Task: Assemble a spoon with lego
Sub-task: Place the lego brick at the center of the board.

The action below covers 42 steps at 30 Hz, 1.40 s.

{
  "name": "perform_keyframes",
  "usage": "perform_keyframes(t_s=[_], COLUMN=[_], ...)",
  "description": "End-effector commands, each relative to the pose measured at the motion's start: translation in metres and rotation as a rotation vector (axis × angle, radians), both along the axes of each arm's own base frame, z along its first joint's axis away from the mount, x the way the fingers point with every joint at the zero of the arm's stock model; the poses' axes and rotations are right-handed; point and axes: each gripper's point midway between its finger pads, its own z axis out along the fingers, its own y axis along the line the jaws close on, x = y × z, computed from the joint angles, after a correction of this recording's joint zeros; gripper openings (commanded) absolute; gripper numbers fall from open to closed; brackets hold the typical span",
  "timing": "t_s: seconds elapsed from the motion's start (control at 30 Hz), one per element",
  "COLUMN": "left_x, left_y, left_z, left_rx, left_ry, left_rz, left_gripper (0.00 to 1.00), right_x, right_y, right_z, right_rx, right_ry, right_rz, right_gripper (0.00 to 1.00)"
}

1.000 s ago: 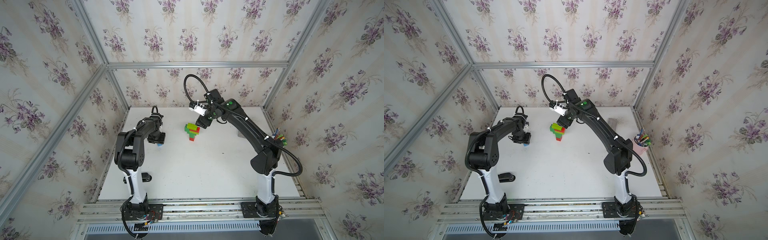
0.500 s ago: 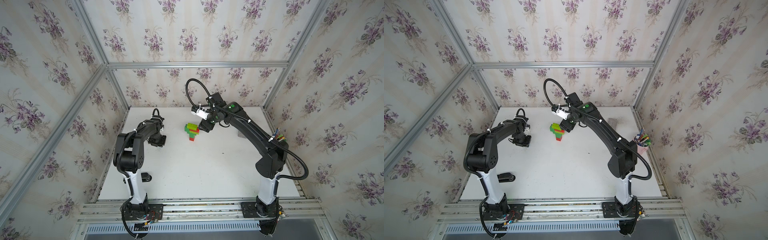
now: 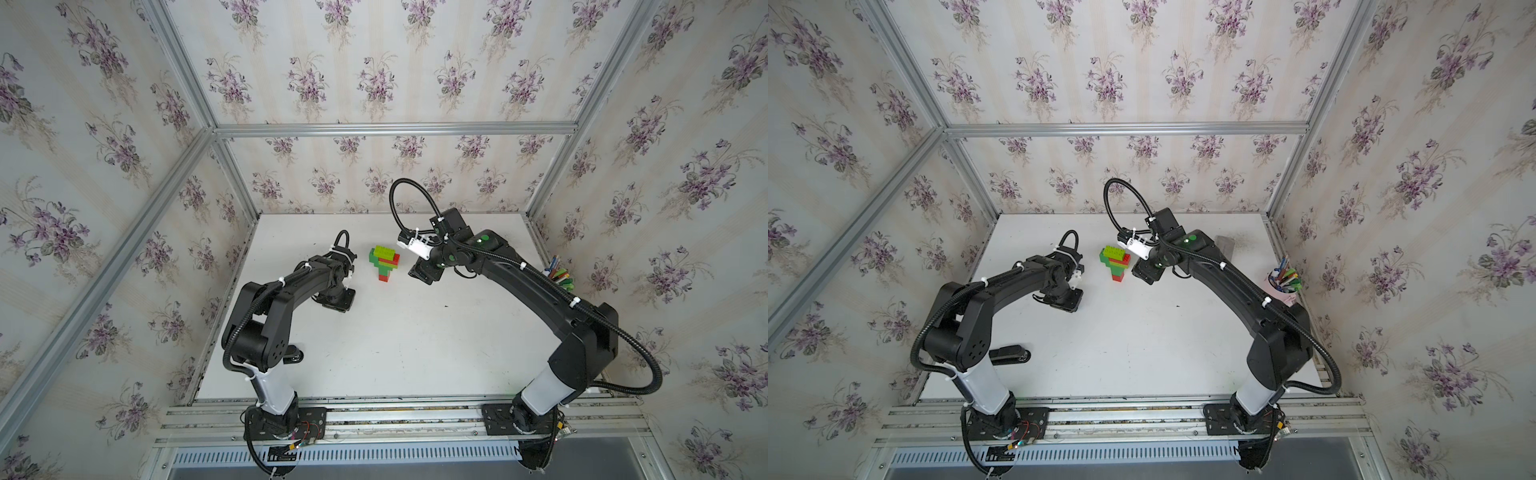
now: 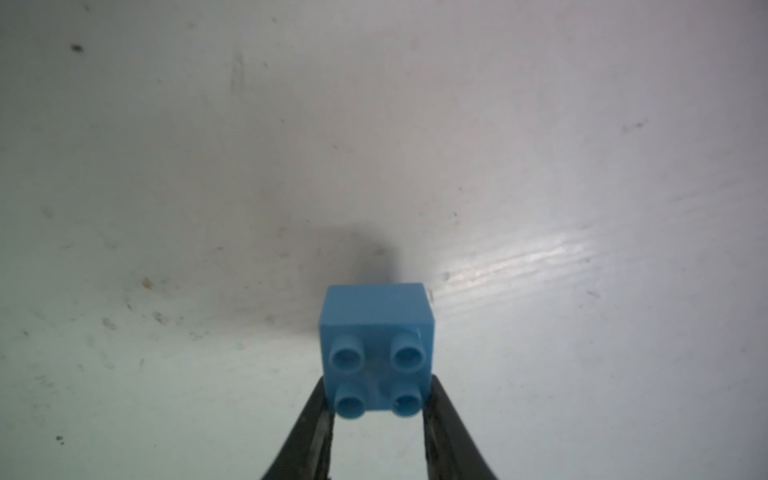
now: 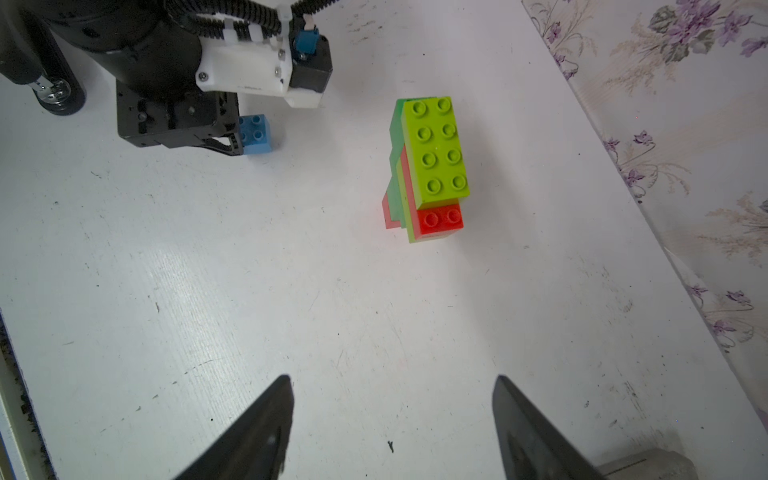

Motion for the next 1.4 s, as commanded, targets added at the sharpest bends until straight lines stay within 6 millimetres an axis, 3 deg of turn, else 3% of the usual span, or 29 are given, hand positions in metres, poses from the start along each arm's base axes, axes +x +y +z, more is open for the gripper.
perform_keyframes(t_s=[0.0,0.2,0.43,0.53,0.87,0.9,0.97,1.1,1.27,1.37], left_x=[-0.004,-0.007,0.005,0.007,-0.004,-0.006,-0.012,-0.021,-0.036,-0.046], left_y=[-0.011,-0.026,-0.026,-0.024,-0.034,-0.036,-0.042,-0.044,-0.056,-0.063], left_z=[0.001,0.002,0.035,0.04,0.008,0.005,0.0,-0.008,0.005,0.011], left_rx=[-0.019,-0.071,-0.132,-0.144,-0.167,-0.17,-0.182,-0.162,-0.266,-0.314], left_ry=[-0.027,-0.039,-0.131,-0.141,-0.033,-0.027,-0.01,0.004,-0.001,0.011], left_rz=[0.04,0.035,0.033,0.026,-0.01,-0.014,-0.025,-0.049,-0.032,-0.034], left_gripper=[0.37,0.52,0.62,0.65,0.7,0.73,0.99,0.99,0.99,0.99], right_x=[-0.002,-0.017,-0.038,-0.048,-0.052,-0.052,-0.053,-0.055,-0.07,-0.083], right_y=[0.004,-0.004,0.003,0.009,0.014,0.015,0.02,0.025,0.033,0.024], right_z=[0.009,-0.003,-0.011,-0.016,-0.024,-0.026,-0.031,-0.037,-0.045,-0.048], right_rx=[0.063,0.082,0.106,0.143,0.185,0.181,0.181,0.208,0.278,0.366], right_ry=[-0.04,-0.02,-0.065,-0.062,-0.044,-0.039,-0.028,-0.015,-0.028,-0.099], right_rz=[0.001,-0.011,0.019,0.045,0.029,0.03,0.035,0.03,0.046,0.052], right_gripper=[0.76,0.76,0.76,0.76,0.76,0.76,0.75,0.75,0.71,0.69])
